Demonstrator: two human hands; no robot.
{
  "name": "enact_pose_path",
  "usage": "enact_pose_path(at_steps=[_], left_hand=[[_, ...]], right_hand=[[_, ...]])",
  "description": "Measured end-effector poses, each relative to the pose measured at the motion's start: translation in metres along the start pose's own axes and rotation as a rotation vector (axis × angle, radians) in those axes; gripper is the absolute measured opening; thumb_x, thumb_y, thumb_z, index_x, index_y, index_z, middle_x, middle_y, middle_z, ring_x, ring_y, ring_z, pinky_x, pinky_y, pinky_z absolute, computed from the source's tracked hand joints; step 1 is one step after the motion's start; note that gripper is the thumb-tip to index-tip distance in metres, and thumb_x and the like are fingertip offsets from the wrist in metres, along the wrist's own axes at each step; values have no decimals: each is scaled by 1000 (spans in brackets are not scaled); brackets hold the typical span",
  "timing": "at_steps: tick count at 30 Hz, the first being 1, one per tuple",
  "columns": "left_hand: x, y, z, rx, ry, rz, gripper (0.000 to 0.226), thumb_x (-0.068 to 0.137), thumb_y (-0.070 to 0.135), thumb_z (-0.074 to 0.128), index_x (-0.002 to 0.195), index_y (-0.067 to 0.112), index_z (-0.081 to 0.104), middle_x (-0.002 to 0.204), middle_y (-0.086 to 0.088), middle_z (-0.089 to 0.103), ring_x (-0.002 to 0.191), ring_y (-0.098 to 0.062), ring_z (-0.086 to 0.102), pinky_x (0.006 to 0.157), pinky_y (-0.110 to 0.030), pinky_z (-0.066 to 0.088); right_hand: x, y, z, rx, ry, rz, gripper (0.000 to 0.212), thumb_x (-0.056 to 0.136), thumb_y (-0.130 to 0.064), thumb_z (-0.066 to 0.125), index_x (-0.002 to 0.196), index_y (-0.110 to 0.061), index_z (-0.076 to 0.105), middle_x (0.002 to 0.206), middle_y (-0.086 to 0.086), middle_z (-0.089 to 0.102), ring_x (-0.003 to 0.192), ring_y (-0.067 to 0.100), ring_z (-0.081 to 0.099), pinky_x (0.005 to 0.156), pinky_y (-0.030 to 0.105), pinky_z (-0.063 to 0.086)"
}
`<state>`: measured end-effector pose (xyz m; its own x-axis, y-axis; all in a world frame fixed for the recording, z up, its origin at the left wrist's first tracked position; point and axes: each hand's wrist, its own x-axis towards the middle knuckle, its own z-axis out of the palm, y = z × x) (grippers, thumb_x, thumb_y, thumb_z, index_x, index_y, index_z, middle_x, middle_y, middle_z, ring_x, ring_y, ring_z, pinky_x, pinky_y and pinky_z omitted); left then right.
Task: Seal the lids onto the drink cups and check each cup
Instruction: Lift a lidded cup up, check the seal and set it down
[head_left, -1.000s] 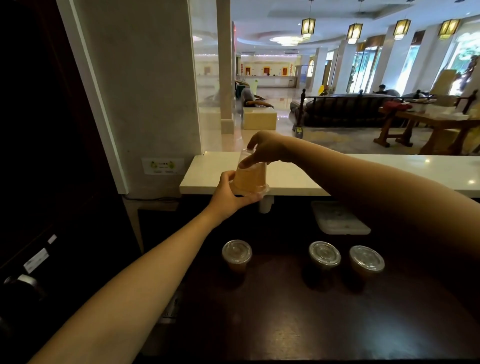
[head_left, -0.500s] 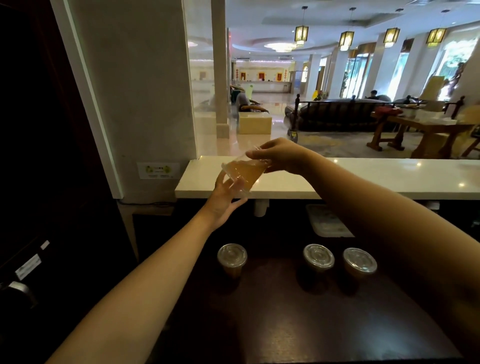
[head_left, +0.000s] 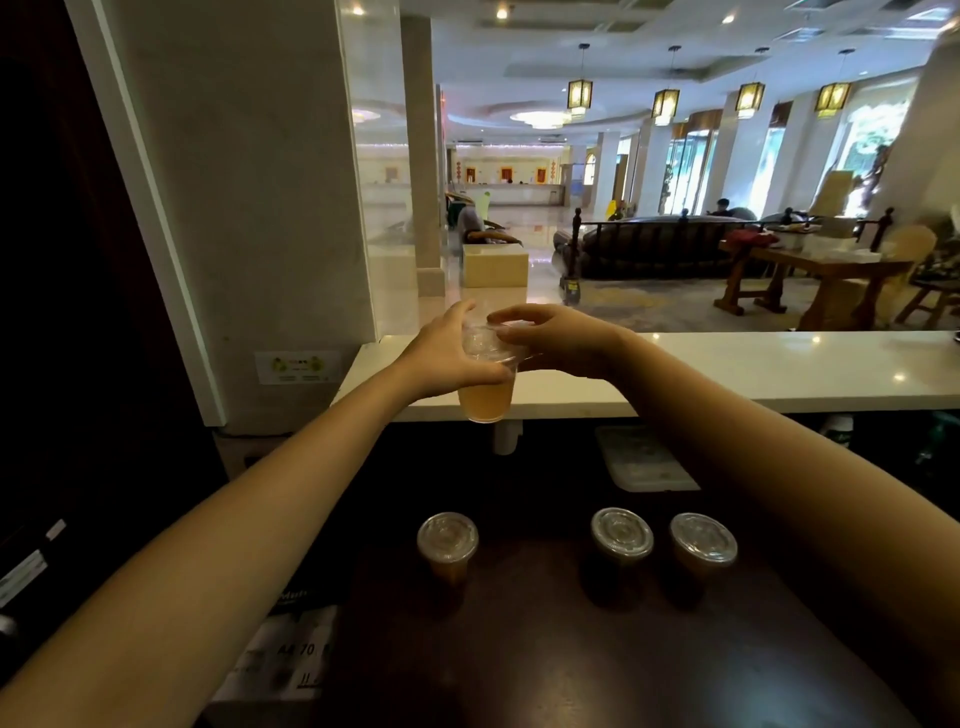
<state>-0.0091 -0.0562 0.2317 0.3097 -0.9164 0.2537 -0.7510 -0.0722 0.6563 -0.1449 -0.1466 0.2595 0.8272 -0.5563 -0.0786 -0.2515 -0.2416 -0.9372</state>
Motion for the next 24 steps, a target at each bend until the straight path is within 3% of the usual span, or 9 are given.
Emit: enact_pose_path(at_steps=[4,7,9,11,14,17,20,24], left_hand=[[-10,-1,9,-191,140,26,105,70,34,77,147,23,8,152,-8,27,134,-28,35,100,-33,38],[-18,-1,19,-385,231,11,99,73,29,75,147,23,10,152,-5,28,134,-27,35,94,-26,36],[-19,-3,24,-425,241,-1,98,73,28,75,147,22,12,152,-5,29,134,-27,36,95,-26,37],[-17,-3,27,-415,232,-15,101,71,30,77,147,22,11,151,-6,31,133,-27,38,95,-28,38],[-12,-2,32,-418,242,-42,102,69,31,77,147,21,12,146,-7,39,128,-29,43,98,-32,40],[-10,-4,37,-400,250,-33,103,68,31,78,147,19,13,144,-7,43,125,-28,47,97,-32,41],[-11,-11,43,-402,205,-18,103,69,31,78,147,19,11,142,-4,43,118,-20,48,91,-28,41],[-18,-39,54,-370,75,-9,101,71,25,78,147,18,12,136,-3,46,116,-13,45,92,-25,39]], right_hand=[[0,0,-2,175,77,34,37,95,-4,46,132,-4,47,99,9,58,82,19,62,75,33,56],[0,-3,-2,179,89,77,37,96,-4,45,132,-3,47,111,14,57,87,22,61,82,38,55],[0,-9,0,-23,87,61,36,96,-17,48,129,-3,49,123,15,56,92,20,60,83,33,53],[-2,-19,1,-403,41,37,49,94,-39,50,129,-6,49,131,13,54,101,20,57,86,29,49],[1,-31,1,-757,-57,80,75,86,-52,53,145,-10,31,148,8,36,132,25,39,105,35,34],[7,-35,-1,-824,-109,134,83,84,-48,59,148,-13,22,151,8,31,136,27,34,106,35,33],[13,-27,-5,-814,-132,149,84,80,-48,64,147,-13,26,147,7,37,127,24,42,95,29,37],[15,6,-3,-779,-130,134,79,80,-44,68,144,-14,33,142,5,41,117,18,44,95,27,37]])
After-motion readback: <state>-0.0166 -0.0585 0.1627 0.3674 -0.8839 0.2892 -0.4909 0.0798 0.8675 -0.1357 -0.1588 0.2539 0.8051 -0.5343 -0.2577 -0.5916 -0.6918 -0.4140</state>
